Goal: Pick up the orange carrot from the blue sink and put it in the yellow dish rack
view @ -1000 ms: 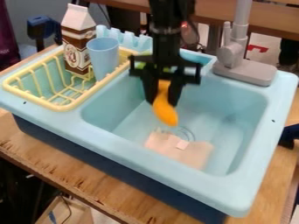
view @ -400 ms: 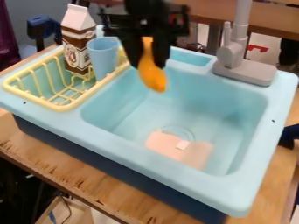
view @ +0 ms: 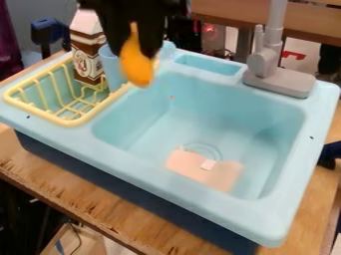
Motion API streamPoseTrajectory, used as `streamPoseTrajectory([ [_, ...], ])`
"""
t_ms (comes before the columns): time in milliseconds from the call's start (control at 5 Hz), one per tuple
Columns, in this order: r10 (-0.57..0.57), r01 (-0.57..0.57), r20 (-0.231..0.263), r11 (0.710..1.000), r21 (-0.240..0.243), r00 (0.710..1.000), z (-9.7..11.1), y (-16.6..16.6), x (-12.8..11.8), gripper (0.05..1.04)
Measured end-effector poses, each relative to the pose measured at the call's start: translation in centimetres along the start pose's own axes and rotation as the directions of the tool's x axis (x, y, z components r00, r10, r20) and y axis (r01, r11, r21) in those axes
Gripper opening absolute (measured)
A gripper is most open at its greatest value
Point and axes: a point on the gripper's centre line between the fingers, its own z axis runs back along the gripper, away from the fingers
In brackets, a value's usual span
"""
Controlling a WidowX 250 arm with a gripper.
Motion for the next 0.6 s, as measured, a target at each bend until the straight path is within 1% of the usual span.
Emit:
streamPoseTrajectory([
  [200, 0.024, -0.024, -0.005, 0.999, 0.039, 1.000, 1.8, 1.4, -0.6, 0.442],
  [400, 0.114, -0.114, -0.002, 0.992, 0.046, 0.993, 2.7, 3.8, -1.1, 0.442],
  [600, 0.182, -0.182, 0.002, 0.983, 0.034, 0.983, 3.0, 5.7, -1.7, 0.443],
])
